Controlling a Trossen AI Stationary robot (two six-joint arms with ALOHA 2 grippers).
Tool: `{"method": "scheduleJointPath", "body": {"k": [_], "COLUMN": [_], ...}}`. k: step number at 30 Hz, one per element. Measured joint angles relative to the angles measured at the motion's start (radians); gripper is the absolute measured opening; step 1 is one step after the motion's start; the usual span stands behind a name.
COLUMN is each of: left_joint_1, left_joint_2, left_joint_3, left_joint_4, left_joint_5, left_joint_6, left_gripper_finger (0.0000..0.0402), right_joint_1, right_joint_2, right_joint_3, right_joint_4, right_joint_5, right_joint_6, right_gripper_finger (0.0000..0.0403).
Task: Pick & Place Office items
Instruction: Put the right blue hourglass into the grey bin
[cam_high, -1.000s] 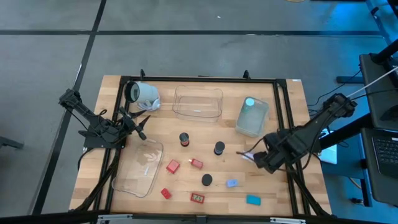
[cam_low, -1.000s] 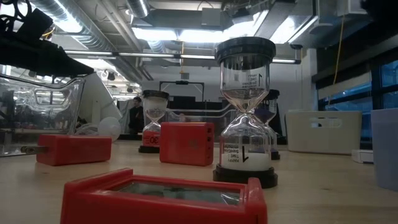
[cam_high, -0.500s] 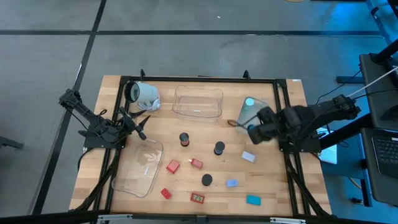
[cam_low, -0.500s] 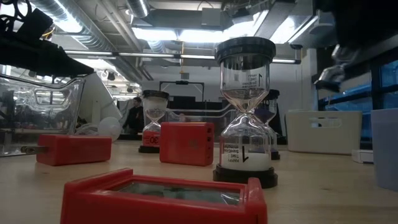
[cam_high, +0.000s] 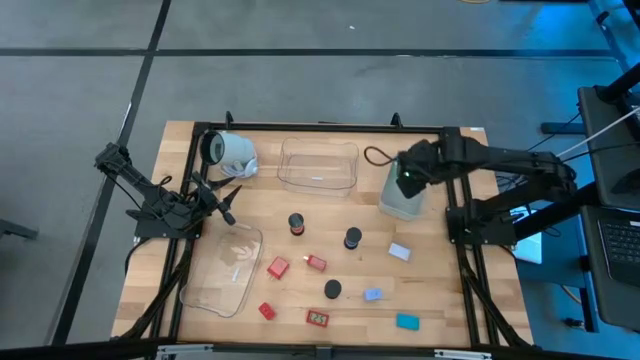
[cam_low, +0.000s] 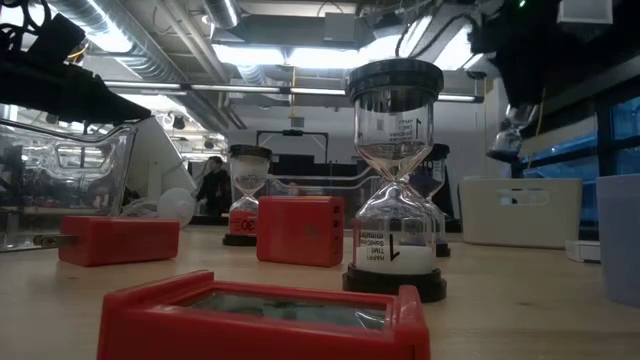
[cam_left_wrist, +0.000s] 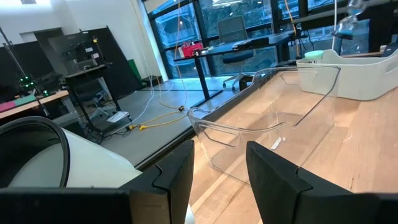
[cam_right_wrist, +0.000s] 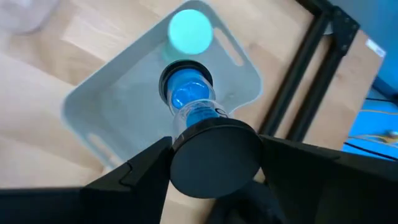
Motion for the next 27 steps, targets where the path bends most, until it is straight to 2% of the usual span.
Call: {"method": "scheduleJointPath", "body": {"k": [8,15,22,27], "left_joint_1": [0.000,0.000,0.000,0.000], "left_joint_2": [0.000,0.000,0.000,0.000], "left_joint_3": [0.000,0.000,0.000,0.000], "left_joint_4": [0.000,0.000,0.000,0.000], "left_joint_5": [0.000,0.000,0.000,0.000], "left_joint_6": [0.000,0.000,0.000,-0.014], "left_gripper_finger": [0.0143,0.0143,0.0143,0.0143], "right_joint_1": [-0.127,-0.163,-0.164,-0.183], "right_joint_2": [0.110,0.202,0.187,0.186], "right_joint_3": [0.000,-0.012,-0.155,-0.236], "right_joint_4": [0.005,0.010,0.093,0.220], "right_joint_5": [0.027,0.027,0.003,-0.073], "right_joint_6": [-0.170,-0.276,-0.287,-0.333], "right_gripper_finger": [0.0223,0.0225,0.0223,0.0225]}}
